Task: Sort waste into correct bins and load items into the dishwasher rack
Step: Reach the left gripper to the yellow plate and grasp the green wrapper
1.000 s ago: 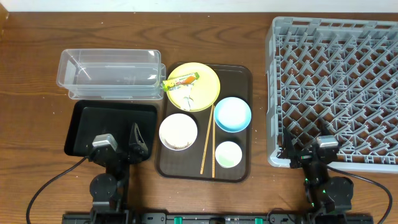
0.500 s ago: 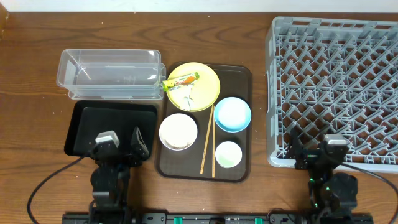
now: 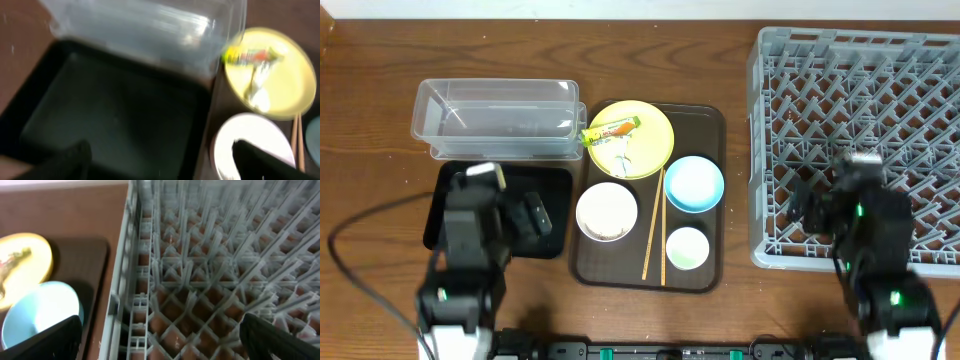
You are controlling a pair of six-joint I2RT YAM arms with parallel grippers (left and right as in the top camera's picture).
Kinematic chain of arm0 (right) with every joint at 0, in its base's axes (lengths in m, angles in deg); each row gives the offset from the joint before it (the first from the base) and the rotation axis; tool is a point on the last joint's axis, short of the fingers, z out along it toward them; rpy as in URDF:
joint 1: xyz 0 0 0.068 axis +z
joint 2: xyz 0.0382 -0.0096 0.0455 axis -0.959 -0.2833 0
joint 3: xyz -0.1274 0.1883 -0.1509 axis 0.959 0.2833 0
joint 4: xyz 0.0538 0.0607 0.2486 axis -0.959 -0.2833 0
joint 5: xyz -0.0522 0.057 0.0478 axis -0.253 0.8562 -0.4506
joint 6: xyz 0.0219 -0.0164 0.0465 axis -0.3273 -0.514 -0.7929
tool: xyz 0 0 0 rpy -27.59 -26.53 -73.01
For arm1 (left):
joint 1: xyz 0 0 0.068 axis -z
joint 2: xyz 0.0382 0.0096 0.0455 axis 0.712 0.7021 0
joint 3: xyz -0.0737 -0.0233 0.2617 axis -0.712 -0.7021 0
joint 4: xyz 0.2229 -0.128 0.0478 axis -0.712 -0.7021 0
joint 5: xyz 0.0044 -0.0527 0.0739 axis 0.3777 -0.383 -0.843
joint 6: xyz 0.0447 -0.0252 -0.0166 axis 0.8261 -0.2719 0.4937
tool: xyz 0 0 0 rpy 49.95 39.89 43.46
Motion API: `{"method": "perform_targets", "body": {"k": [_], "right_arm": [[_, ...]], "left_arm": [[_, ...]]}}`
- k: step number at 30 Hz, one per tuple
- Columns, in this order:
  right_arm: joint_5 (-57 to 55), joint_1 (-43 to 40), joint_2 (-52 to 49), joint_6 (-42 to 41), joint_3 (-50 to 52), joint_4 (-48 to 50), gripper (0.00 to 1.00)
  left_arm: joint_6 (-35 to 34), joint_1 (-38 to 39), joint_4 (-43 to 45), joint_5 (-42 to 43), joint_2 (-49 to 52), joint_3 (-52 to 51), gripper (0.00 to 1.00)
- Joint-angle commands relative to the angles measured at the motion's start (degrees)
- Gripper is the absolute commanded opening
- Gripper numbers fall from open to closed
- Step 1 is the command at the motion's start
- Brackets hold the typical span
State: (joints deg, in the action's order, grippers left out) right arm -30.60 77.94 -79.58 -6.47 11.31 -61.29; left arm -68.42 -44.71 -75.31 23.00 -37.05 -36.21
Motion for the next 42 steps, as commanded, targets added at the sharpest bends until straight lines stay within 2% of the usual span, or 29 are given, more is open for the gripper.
{"method": "perform_targets", "body": {"k": [1, 6, 10, 14, 19, 28, 42], "right_arm": [[1.84, -0.26, -7.43, -0.63, -8.66, -3.89, 0.99], [2.25, -0.26, -14.73, -0.66, -15.58, -8.11, 0.99], [2.25, -0.26, -15.26, -0.68, -16.04, -7.82, 0.99], [2.23, -0.26, -15.15, -0.66, -16.02, -7.17, 0.99], [2.23, -0.26, -15.17, -0.66, -16.02, -6.71, 0.99], [2.23, -0.26, -15.19, -0.68, -15.96, -6.56, 0.99], [2.23, -0.26, -15.19, -0.66, -15.93, -7.76, 0.99]], "left_arm": [[0.96, -0.35, -6.75, 3.61, 7.87, 9.88, 0.92], [0.94, -0.35, -16.50, 6.29, 16.20, 18.95, 0.92], [0.90, -0.35, -15.82, 9.05, 18.03, 19.23, 0.92], [3.10, -0.33, -9.01, 12.13, 19.50, 19.17, 0.92], [3.67, 2.25, -0.63, 12.13, 24.02, 19.19, 0.91], [4.63, 12.24, 14.23, 6.38, 36.48, 19.19, 0.91], [4.59, 19.08, 25.53, 5.73, 55.76, 19.19, 0.83]]}}
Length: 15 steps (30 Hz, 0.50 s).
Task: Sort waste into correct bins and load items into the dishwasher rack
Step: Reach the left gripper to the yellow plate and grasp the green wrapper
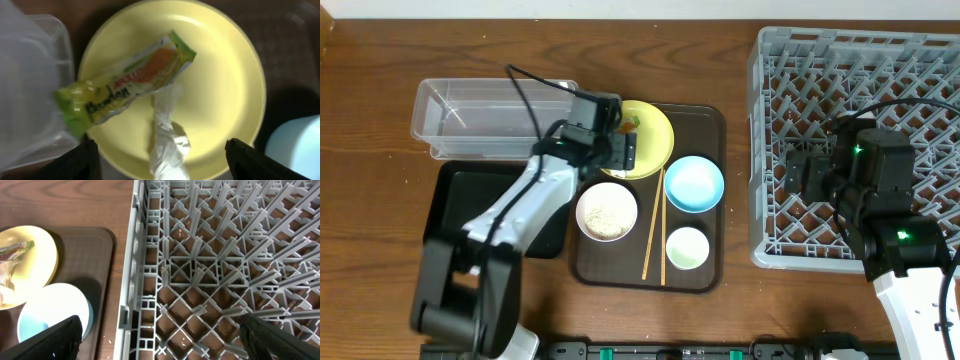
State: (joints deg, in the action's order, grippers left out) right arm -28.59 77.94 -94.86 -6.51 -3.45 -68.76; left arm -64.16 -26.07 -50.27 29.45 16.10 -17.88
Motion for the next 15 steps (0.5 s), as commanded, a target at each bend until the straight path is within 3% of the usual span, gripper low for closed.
{"method": "perform_targets", "body": {"k": [1, 8, 11, 15], "right_arm": [[0.20, -0.26, 0.09, -0.61, -1.18, -0.42, 0.99], [0.20, -0.26, 0.09, -0.63, -1.18, -0.52, 0.99], [0.22, -0.26, 0.09, -0.63, -1.18, -0.55, 0.99], [0.22, -0.26, 0.09, -0.63, -1.18, -0.52, 0.99]], "left_arm": [[0.35, 0.52, 0.61, -0.72, 3.54, 0.85, 0.83], [0.33, 0.59, 2.19, -0.59, 8.17, 0.85, 0.78], [0.33, 0.81, 2.36, -0.52, 8.98, 0.85, 0.69], [0.31, 1.14, 2.27, -0.50, 8.98, 0.85, 0.47]]}}
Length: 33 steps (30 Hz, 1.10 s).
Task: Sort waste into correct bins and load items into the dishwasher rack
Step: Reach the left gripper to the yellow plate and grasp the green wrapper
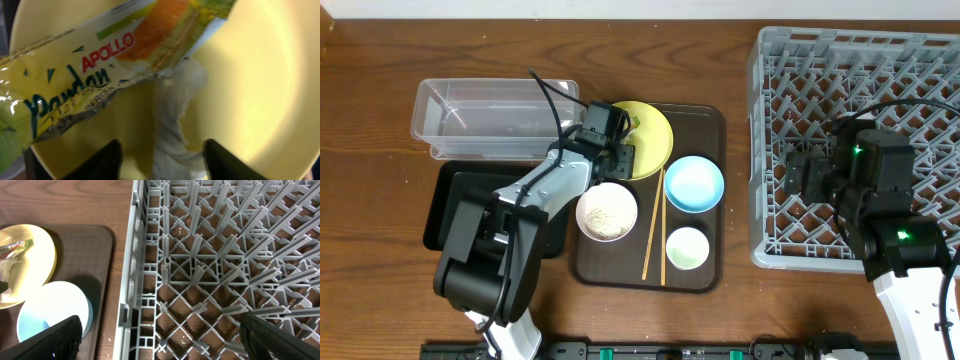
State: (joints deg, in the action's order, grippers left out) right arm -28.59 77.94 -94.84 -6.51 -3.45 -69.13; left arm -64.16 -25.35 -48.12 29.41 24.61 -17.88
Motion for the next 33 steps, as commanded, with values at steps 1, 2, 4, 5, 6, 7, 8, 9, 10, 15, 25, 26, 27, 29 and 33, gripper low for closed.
{"method": "perform_targets", "body": {"k": [1, 2, 4, 5, 6, 7, 8, 9, 10, 15, 25, 26, 27, 29, 33], "right_arm": [[0.22, -0.26, 0.07, -0.63, -1.18, -0.15, 0.99], [0.22, -0.26, 0.07, -0.61, -1.18, -0.15, 0.99], [0.22, -0.26, 0.09, -0.61, -1.18, -0.15, 0.99], [0.22, -0.26, 0.09, -0.61, -1.18, -0.15, 0.99], [0.22, -0.26, 0.09, -0.63, -1.18, -0.15, 0.99], [0.22, -0.26, 0.09, -0.61, -1.18, -0.15, 0.99], [0.22, -0.26, 0.09, -0.61, -1.18, -0.15, 0.99], [0.20, -0.26, 0.09, -0.61, -1.18, -0.15, 0.99], [0.20, -0.26, 0.09, -0.61, -1.18, -0.15, 0.99], [0.20, -0.26, 0.09, -0.61, -1.18, -0.13, 0.99], [0.20, -0.26, 0.09, -0.61, -1.18, 0.48, 0.99], [0.20, -0.26, 0.09, -0.61, -1.18, 0.48, 0.99], [0.20, -0.26, 0.09, -0.61, -1.18, 0.48, 0.99], [0.17, -0.26, 0.07, -0.61, -1.18, 0.46, 0.99], [0.17, -0.26, 0.09, -0.61, -1.18, 0.46, 0.99]], "left_arm": [[0.33, 0.52, -0.04, -0.46, 0.48, 0.83, 0.39], [0.31, 0.66, -0.33, -0.46, 0.48, 0.83, 0.32], [0.31, 0.94, -0.66, -0.46, 0.48, 0.83, 0.21], [0.31, 0.98, -0.68, -0.44, 0.46, 0.83, 0.14], [0.31, 0.98, -0.68, -0.44, 0.37, 0.85, 0.11], [0.31, 0.98, -0.68, -0.44, 0.07, 0.85, 0.09], [0.31, 0.98, -0.68, -0.46, -0.33, 0.85, 0.07], [0.28, 0.98, -0.70, -0.46, -1.11, 0.85, 0.07], [0.09, 0.98, -0.90, -0.48, -2.03, 0.87, 0.07], [-1.20, 0.74, -4.37, -0.52, -9.97, 0.96, 0.07], [-1.18, -8.11, -1.64, -12.00, -22.97, 0.96, 0.07], [-1.18, -9.77, -1.01, -12.59, -22.95, 0.96, 0.07], [-1.16, -11.17, -0.66, -13.00, -22.69, 0.94, 0.07], [-1.16, -14.25, 0.31, -13.16, -21.55, 0.94, 0.08], [-1.16, -18.95, 3.52, -13.09, -18.10, 0.94, 0.17]]}}
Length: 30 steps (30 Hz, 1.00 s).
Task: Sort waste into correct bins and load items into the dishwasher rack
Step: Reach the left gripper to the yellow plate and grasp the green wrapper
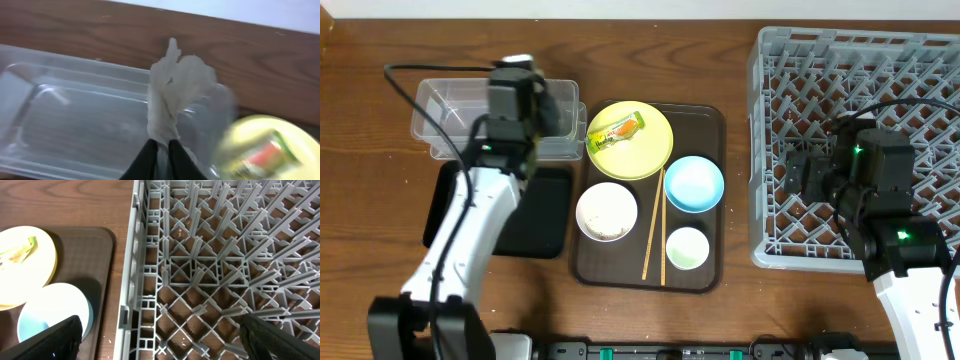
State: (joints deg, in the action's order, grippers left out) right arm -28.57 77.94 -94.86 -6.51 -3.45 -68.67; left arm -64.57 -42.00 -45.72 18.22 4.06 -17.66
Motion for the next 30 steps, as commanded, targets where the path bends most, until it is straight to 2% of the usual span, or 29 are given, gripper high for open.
{"method": "perform_targets", "body": {"k": [1, 3, 4, 7, 10, 14, 17, 19, 24, 30], "right_arm": [[0.17, -0.26, 0.11, -0.61, -1.18, 0.00, 0.99], [0.17, -0.26, 0.11, -0.61, -1.18, 0.00, 0.99], [0.17, -0.26, 0.11, -0.61, -1.18, -0.02, 0.99], [0.17, -0.26, 0.11, -0.61, -1.18, -0.07, 0.99], [0.17, -0.26, 0.11, -0.61, -1.18, -0.04, 0.99], [0.17, -0.26, 0.11, -0.61, -1.18, -0.02, 0.99], [0.15, -0.26, 0.11, -0.61, -1.18, 0.00, 0.99], [0.17, -0.26, 0.09, -0.61, -1.18, -0.02, 0.99], [0.17, -0.26, 0.09, -0.61, -1.18, -0.02, 0.99], [0.17, -0.26, 0.11, -0.61, -1.18, -0.07, 0.99]], "left_arm": [[-0.74, -2.89, 1.75, -1.68, 3.04, 0.72, 0.31], [-0.76, -3.32, 3.13, -1.27, 3.52, 0.72, 0.55], [-0.76, -3.32, 3.80, -1.29, 3.39, 0.74, 0.57], [-0.66, -2.62, 4.70, 0.83, 1.97, 0.81, 0.58], [2.03, -1.20, 1.99, 4.72, 0.42, 1.88, 0.58], [6.97, 2.58, -9.88, 4.76, 0.39, 7.63, 0.68], [12.68, 6.10, -17.86, 4.76, 0.74, 13.00, 0.71], [14.95, 8.48, -19.96, 4.79, 0.83, 15.26, 0.74], [22.32, 14.47, -18.64, 4.52, 2.47, 16.37, 0.77], [22.71, 16.09, -14.43, 4.52, 10.05, 16.37, 0.78]]}}
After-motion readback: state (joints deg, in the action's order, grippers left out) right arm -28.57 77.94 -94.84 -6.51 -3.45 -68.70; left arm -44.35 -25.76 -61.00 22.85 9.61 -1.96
